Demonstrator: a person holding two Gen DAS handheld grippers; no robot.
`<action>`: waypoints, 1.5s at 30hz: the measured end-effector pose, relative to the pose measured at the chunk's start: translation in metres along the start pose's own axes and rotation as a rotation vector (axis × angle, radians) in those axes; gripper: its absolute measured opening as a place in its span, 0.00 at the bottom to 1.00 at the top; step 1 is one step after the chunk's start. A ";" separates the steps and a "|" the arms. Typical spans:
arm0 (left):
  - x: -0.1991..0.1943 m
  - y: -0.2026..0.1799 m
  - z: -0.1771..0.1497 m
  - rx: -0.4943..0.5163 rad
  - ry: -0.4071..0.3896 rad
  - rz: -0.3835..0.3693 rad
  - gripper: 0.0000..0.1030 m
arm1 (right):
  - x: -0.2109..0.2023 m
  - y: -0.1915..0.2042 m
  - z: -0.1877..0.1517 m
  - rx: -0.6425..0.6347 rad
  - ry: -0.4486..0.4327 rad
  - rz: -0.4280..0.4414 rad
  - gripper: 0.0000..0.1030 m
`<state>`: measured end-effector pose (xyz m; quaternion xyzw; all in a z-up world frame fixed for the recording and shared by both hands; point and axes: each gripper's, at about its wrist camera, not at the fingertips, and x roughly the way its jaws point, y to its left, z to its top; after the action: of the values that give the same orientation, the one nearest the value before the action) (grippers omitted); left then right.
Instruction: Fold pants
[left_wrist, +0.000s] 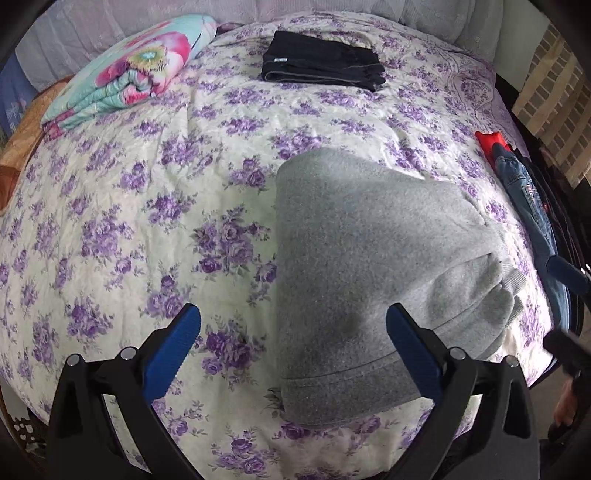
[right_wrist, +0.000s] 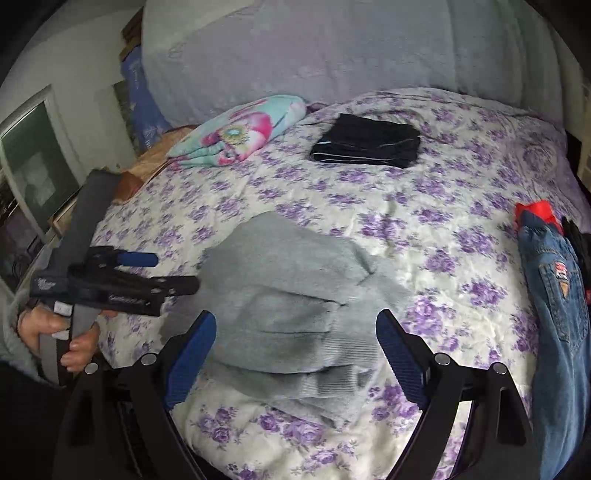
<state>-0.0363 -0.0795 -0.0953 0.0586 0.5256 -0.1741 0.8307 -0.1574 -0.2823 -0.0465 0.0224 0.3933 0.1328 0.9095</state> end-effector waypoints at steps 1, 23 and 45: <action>0.004 0.006 -0.003 -0.022 0.017 -0.006 0.95 | 0.004 0.013 0.000 -0.057 0.013 0.017 0.86; 0.028 0.005 -0.042 -0.133 0.046 -0.191 0.96 | 0.122 -0.024 0.139 0.018 0.195 0.150 0.86; 0.044 -0.015 -0.095 -0.371 0.003 -0.101 0.96 | 0.186 -0.004 0.157 -0.240 0.386 0.559 0.25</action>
<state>-0.1054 -0.0769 -0.1746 -0.1217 0.5520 -0.1159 0.8168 0.0792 -0.2283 -0.0709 -0.0033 0.5181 0.4234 0.7432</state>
